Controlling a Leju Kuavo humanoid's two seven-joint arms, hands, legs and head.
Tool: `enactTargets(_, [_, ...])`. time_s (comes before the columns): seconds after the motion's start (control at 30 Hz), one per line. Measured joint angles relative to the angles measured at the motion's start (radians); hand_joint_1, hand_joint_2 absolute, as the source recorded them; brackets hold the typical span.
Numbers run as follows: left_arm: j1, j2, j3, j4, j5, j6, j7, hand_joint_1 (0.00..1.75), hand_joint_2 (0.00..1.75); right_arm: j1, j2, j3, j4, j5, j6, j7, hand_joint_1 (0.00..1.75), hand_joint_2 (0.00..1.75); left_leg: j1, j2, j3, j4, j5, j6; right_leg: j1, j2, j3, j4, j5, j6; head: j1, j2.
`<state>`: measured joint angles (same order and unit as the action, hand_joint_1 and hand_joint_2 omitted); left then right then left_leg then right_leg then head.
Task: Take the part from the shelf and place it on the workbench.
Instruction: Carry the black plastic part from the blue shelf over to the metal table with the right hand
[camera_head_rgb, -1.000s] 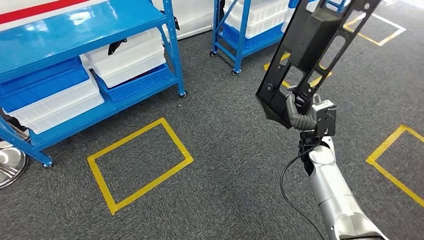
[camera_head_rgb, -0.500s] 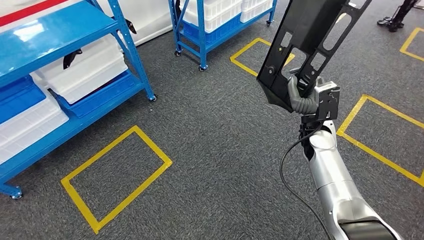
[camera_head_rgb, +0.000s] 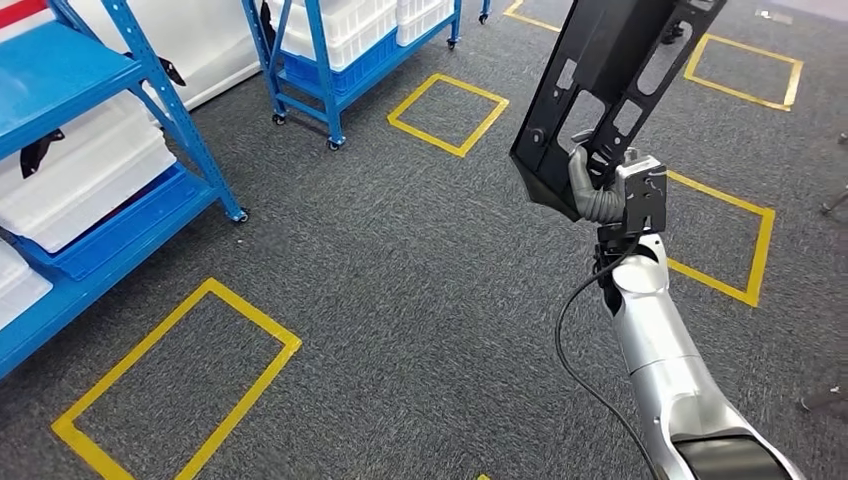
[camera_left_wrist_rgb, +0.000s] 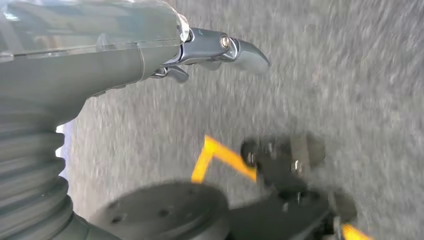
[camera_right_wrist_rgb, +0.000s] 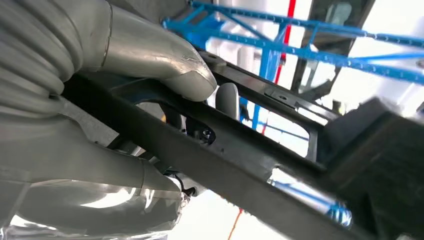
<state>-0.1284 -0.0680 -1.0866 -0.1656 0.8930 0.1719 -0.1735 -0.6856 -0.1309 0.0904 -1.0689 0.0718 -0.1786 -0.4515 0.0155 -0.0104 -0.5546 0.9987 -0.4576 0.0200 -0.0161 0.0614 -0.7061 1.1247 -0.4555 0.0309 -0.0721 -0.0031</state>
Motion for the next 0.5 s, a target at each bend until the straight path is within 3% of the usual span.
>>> enactTargets(0.03, [-0.001,0.0,-0.001,0.0,-0.003,0.0,0.003,0.0,1.75,-0.004,0.0,0.0,0.0,0.005,-0.001,0.005,1.75,1.75,-0.002,0.012,0.0,-0.002,0.001,0.003,0.001,-0.031,-0.031,0.065,-0.031,0.002,0.0,0.0])
enactTargets(0.07, [-0.001,0.0,-0.004,0.0,-0.007,0.0,0.008,0.0,1.75,-0.006,0.001,0.0,0.0,0.01,-0.002,0.01,1.75,1.75,-0.003,0.025,0.0,-0.002,0.001,0.003,0.0,-0.047,-0.063,0.132,-0.057,0.005,0.0,0.0])
enactTargets(0.1, [-0.002,0.0,-0.008,0.0,-0.01,-0.001,0.013,0.0,1.75,-0.008,0.002,0.0,0.001,0.015,-0.003,0.016,1.75,1.75,-0.004,0.038,0.0,-0.001,0.001,0.003,-0.002,-0.054,-0.083,0.174,-0.067,0.006,0.0,0.0])
enactTargets(0.13, [-0.003,0.0,-0.012,0.0,-0.012,-0.001,0.017,0.0,1.75,-0.011,0.002,0.0,0.001,0.019,-0.003,0.022,1.75,1.75,-0.004,0.052,0.0,-0.001,0.0,0.002,-0.003,-0.058,-0.085,0.181,-0.06,0.007,0.0,0.0])
enactTargets(0.2, [-0.008,-0.001,-0.018,0.0,-0.014,-0.002,0.02,0.0,1.75,-0.026,0.004,0.0,0.002,0.026,-0.003,0.03,1.75,1.75,-0.005,0.077,0.001,0.0,-0.003,-0.002,-0.004,-0.078,-0.029,0.083,-0.004,0.006,0.0,0.0])
enactTargets(0.23, [-0.011,-0.001,-0.021,0.0,-0.014,-0.003,0.02,0.0,1.75,-0.037,0.004,0.0,0.002,0.028,-0.003,0.032,1.75,1.75,-0.007,0.088,0.002,0.002,-0.006,-0.006,0.0,-0.104,0.012,0.01,0.019,0.004,0.0,0.0])
enactTargets(0.3, [-0.015,-0.001,-0.023,0.0,-0.014,-0.002,0.021,0.0,1.75,-0.058,0.008,0.0,0.002,0.031,-0.002,0.035,1.75,1.75,-0.012,0.108,0.003,0.006,-0.013,-0.016,0.01,-0.135,0.06,-0.084,0.041,-0.008,0.0,0.0])
enactTargets(0.33, [-0.016,-0.001,-0.024,0.0,-0.013,-0.002,0.021,0.0,1.75,-0.063,0.01,0.0,0.003,0.032,-0.002,0.035,1.75,1.75,-0.015,0.117,0.005,0.006,-0.016,-0.022,0.016,-0.136,0.064,-0.096,0.039,-0.015,0.0,0.0])
enactTargets(0.4, [-0.017,-0.001,-0.024,0.0,-0.013,-0.002,0.021,0.0,1.75,-0.066,0.011,0.0,0.003,0.033,-0.001,0.036,1.75,1.75,-0.014,0.131,0.007,0.007,-0.023,-0.033,0.016,-0.109,0.061,-0.098,0.041,-0.029,0.0,0.0])
enactTargets(0.43, [-0.018,-0.001,-0.024,0.0,-0.013,-0.002,0.021,0.0,1.75,-0.068,0.012,0.0,0.003,0.033,0.0,0.037,1.75,1.75,-0.011,0.117,0.005,0.017,-0.033,-0.039,0.014,-0.097,0.061,-0.099,0.043,-0.035,0.0,0.0])
enactTargets(0.5, [-0.018,-0.001,-0.024,0.0,-0.013,-0.002,0.021,0.0,1.75,-0.071,0.016,0.0,0.003,0.033,0.0,0.036,1.75,1.75,-0.006,0.061,-0.028,0.094,-0.083,-0.046,0.009,-0.075,0.062,-0.102,0.046,-0.048,0.0,0.0])
